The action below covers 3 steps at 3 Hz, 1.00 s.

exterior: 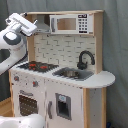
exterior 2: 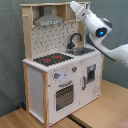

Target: Play with the kitchen

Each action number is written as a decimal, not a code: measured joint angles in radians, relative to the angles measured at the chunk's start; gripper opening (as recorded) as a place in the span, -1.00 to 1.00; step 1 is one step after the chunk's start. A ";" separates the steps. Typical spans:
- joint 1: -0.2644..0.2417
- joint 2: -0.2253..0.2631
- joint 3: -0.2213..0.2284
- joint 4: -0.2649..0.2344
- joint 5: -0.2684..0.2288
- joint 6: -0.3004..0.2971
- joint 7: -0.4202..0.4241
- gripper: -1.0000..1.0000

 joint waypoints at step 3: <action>-0.091 -0.066 0.001 0.133 0.000 -0.193 0.263 1.00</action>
